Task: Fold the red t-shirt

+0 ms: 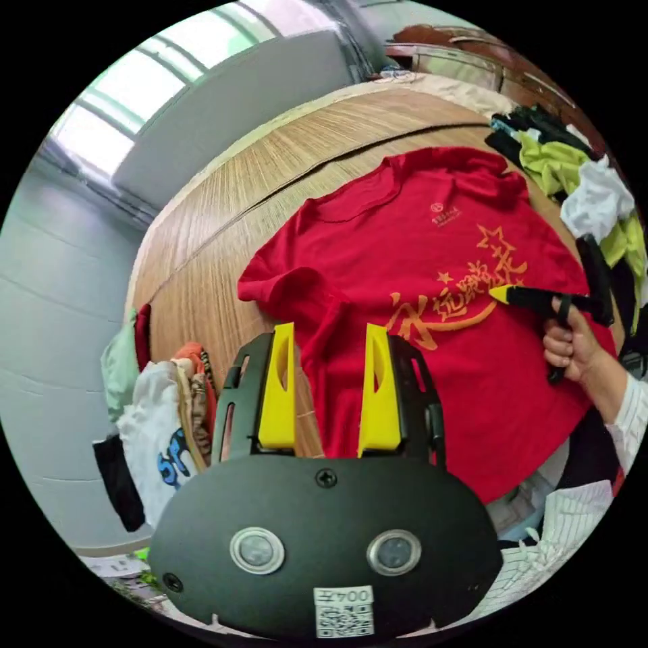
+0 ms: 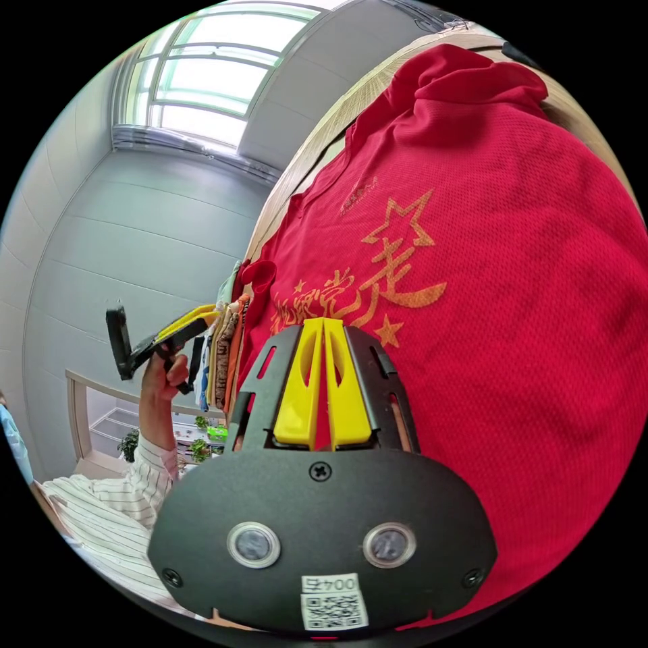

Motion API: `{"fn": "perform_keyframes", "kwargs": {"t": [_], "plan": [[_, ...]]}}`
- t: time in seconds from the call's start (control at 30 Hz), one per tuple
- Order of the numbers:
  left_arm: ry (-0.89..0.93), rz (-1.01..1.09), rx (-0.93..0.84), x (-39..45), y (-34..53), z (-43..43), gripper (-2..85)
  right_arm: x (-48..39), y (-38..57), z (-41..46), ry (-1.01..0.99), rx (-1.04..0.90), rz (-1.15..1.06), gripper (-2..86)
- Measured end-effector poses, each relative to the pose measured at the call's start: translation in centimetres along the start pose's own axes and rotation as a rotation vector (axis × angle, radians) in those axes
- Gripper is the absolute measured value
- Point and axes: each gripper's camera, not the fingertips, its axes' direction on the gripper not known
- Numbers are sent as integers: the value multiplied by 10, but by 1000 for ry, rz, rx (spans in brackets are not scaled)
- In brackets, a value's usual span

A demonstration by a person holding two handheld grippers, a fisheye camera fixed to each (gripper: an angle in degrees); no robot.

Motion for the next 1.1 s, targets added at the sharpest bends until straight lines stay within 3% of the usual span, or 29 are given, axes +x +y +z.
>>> {"fn": "perform_keyframes", "kwargs": {"t": [0.13,0.2,0.3,0.43,0.57,0.77,0.87,0.97,1.1], "plan": [[653,-599,400,-129,106,41,92,-8,2,13,7,-1,-3,-2],[713,-761,511,-159,147,67,78,-12,2,19,10,-2,-3,5],[705,-787,593,-185,175,87,67,-48,-3,34,113,-61,-98,41],[655,-754,608,-205,172,94,56,-180,-37,96,304,-152,-494,90],[594,-693,484,-212,156,108,39,-294,-67,208,583,-211,-884,115],[641,-748,369,-242,170,137,19,-350,-65,347,772,-375,-1276,133],[640,-789,350,-256,178,143,10,-353,-65,386,834,-439,-1372,129],[623,-794,337,-267,182,144,5,-349,-83,402,848,-476,-1366,36],[622,-791,315,-280,187,145,3,-352,-138,380,750,-390,-1210,0]]}}
